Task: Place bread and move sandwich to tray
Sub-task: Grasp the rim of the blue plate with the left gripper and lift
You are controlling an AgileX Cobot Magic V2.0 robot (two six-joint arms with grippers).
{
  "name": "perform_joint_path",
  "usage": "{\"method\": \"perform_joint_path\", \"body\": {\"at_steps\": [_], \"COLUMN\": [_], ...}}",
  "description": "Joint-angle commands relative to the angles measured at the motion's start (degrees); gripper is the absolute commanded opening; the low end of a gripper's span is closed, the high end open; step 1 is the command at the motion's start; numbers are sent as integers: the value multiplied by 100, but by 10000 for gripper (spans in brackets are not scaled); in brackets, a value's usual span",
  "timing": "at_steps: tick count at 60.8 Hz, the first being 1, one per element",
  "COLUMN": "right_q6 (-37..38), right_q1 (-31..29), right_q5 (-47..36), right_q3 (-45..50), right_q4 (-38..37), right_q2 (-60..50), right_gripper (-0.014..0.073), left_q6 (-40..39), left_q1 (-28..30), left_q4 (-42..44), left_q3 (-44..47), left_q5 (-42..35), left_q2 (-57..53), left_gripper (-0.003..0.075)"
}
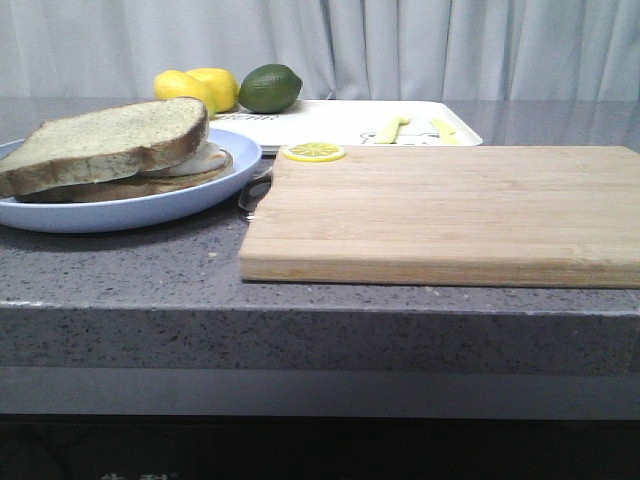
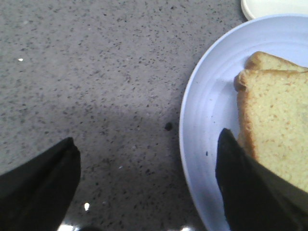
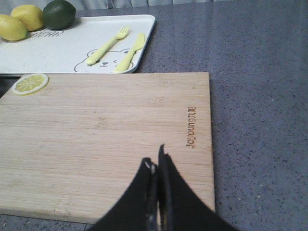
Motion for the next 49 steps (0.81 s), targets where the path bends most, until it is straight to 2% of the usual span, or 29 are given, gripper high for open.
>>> {"method": "perform_joint_path", "body": {"at_steps": [1, 22, 28, 30, 37, 45, 49], "right_q6": [1, 1, 1, 1, 1, 1, 1], "right_q1": [-2, -2, -2, -2, -2, -2, -2], "right_q5": [-513, -527, -535, -544, -557, -557, -557], "right_q3": [-128, -128, -128, -128, -128, -128, -128], "right_q4": [60, 61, 79, 78, 85, 90, 96], "right_q2": [25, 25, 25, 25, 25, 25, 25], "right_gripper": [-64, -64, -64, -64, -64, -64, -64], "left_q6": [11, 11, 11, 11, 11, 11, 11], "left_q1": [-102, -102, -102, -102, -102, -102, -102], "left_q4": [-73, -73, -172, -210, -271, -302, -302], "left_q3": [-344, -482, -482, -482, -482, -482, -482], "left_q5": [-157, 3, 3, 3, 26, 5, -91], "left_q2": [157, 847, 915, 942, 956, 956, 956], "left_gripper": [566, 566, 533, 499, 299, -6, -20]}}
